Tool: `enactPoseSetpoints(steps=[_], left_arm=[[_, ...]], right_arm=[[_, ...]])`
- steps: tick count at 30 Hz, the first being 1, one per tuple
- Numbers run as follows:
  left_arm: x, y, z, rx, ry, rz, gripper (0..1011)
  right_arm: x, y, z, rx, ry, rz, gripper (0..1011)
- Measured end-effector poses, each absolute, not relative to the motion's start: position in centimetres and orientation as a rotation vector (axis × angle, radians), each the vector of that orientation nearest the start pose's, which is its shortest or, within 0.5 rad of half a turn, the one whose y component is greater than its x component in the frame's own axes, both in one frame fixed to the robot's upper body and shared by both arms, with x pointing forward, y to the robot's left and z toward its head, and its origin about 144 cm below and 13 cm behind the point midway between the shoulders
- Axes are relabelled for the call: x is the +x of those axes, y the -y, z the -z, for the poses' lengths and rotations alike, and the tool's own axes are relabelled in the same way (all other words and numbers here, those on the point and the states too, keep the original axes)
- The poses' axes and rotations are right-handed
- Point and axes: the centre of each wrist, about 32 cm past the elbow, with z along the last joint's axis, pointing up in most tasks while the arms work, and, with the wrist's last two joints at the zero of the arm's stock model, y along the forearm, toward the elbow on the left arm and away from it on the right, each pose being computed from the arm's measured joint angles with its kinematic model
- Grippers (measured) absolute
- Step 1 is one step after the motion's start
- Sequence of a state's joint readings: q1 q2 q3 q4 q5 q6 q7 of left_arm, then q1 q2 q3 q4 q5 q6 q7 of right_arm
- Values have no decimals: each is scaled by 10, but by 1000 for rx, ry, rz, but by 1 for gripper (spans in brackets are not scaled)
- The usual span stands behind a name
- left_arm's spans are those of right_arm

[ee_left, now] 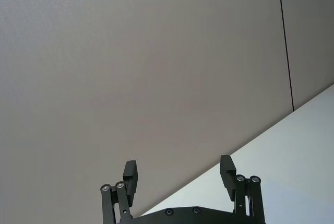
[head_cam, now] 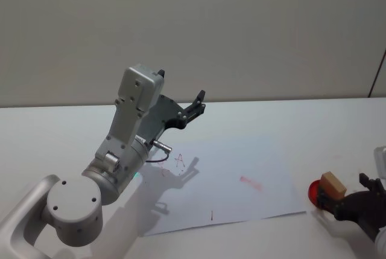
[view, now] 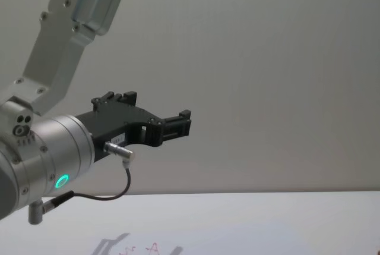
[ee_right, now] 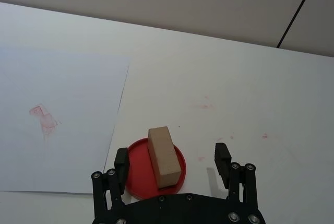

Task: Use the one hand to pick up the stamp and affix it onto the A4 paper.

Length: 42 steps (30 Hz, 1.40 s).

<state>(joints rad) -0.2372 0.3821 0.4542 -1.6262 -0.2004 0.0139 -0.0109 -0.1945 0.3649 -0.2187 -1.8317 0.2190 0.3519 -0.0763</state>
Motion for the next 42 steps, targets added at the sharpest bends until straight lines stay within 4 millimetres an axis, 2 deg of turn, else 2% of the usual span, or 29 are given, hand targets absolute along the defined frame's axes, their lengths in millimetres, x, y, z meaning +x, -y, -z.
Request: enactPoseSetpoints(steps=[6,10,22,25,27,28,29,30,33,42], left_arm=[[492,-198,-1204,61,268,-1124,1001],[492,-198,-1204,61,268,-1124,1001],[492,-198,-1204,61,268,-1124,1001],[492,-198,-1204,61,268,-1124,1001],[492,-198,-1204,61,268,-1124,1001],[492,-198,-1204,61,268,-1124,1001],[492,-198,-1204,61,268,-1124,1001],[492,-198,-1204,61,268,-1124,1001],[492,-198,-1204,61,268,-1124,1001],[492,-198,-1204,61,268,-1124,1001]], right_arm=[[402,240,-1151,-401,-156,1334,999],[406,240,-1150,-408,-159,1325,927],[412,240,-1147,-421,-164,1311,589],[413,240,-1147,-423,-165,1309,461],[414,240,-1147,-424,-165,1308,444],[414,240,-1147,-424,-165,1307,361],[414,240,-1147,-424,-165,1307,361],[414,240,-1147,-424,-165,1307,303],[415,240,-1146,-426,-166,1306,233],[416,239,-1148,-406,-145,1298,218]])
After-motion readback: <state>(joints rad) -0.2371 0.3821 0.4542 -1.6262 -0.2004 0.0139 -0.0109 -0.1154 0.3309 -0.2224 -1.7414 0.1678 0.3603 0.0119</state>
